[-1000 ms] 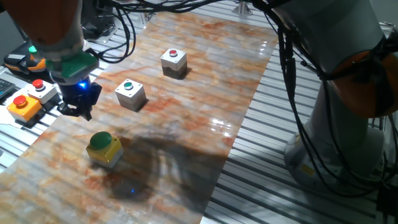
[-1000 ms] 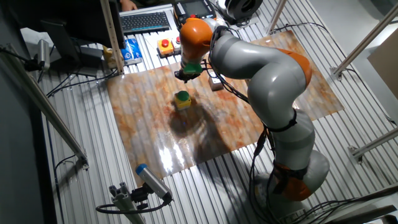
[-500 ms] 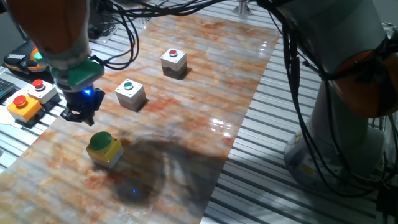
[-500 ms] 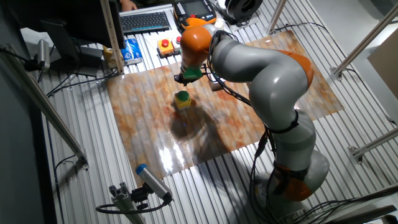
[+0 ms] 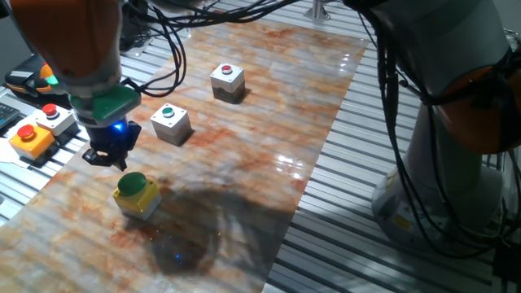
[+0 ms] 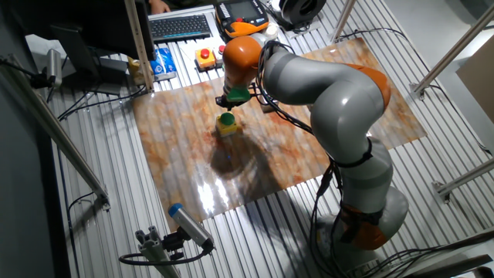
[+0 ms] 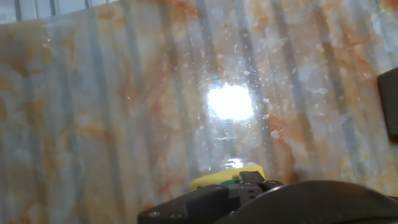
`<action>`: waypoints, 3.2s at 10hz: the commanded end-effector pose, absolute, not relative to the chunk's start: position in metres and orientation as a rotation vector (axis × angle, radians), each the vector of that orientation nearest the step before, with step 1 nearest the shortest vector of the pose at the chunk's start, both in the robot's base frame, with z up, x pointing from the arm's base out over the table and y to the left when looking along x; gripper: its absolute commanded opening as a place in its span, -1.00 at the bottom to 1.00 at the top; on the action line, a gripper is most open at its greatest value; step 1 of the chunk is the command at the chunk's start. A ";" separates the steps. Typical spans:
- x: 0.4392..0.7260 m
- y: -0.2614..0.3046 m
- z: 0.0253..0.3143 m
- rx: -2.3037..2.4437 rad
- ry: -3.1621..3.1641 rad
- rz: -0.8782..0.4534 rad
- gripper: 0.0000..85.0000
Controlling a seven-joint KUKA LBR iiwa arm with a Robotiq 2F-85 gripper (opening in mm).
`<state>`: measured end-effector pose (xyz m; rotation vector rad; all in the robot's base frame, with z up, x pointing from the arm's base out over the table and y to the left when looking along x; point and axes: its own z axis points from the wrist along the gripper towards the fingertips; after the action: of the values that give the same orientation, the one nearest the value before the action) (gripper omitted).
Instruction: Press three buttons from left to right in sequence
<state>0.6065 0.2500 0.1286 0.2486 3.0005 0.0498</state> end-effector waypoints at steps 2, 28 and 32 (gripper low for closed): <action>0.606 0.250 0.129 0.249 3.003 0.054 -1.00; 0.597 0.254 0.132 0.369 3.022 0.056 -1.00; 0.589 0.257 0.129 0.357 3.025 0.061 -1.00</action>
<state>0.5881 0.2573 0.1289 0.3571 3.0239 0.0610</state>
